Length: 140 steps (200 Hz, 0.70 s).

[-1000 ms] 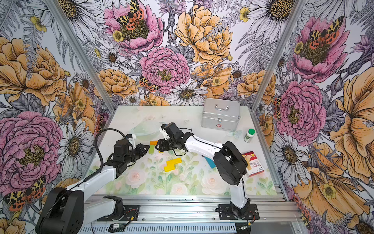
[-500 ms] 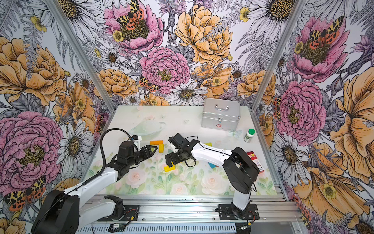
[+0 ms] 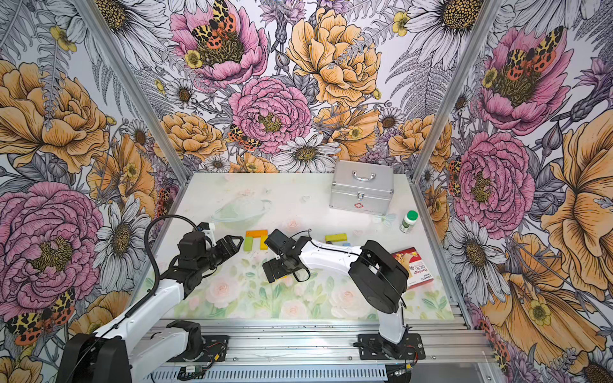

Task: Assemble the letter p with building blocks
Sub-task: Pick up the building block from the center of the board.

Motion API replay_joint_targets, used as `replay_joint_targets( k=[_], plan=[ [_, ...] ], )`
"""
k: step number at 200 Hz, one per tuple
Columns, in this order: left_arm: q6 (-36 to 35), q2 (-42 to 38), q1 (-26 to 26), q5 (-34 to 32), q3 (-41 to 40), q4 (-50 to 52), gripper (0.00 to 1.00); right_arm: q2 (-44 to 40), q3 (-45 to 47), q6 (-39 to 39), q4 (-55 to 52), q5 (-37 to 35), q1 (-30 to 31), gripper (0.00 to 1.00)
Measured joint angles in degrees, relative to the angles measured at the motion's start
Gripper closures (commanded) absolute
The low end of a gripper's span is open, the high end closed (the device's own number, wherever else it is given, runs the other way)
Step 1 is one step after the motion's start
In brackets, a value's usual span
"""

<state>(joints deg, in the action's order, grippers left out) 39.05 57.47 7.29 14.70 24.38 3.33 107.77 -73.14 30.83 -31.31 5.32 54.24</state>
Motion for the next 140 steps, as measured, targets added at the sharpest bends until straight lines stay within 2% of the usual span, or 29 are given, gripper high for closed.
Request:
replay_joint_targets(
  k=[25,89,140],
  plan=[
    [-0.02,-1.16,-1.9,0.07,-1.33,0.57,0.28,1.53,-2.1,1.9,-1.09,-2.51,0.87,0.16],
    [-0.02,-1.27,-3.45,0.57,-1.64,1.16,0.29,3.41,-2.99,5.22,-2.08,-5.46,2.49,0.17],
    [-0.02,-1.09,-3.45,1.4,-2.54,1.14,0.3,4.98,-3.96,6.47,-3.26,-6.45,2.86,0.23]
  ],
)
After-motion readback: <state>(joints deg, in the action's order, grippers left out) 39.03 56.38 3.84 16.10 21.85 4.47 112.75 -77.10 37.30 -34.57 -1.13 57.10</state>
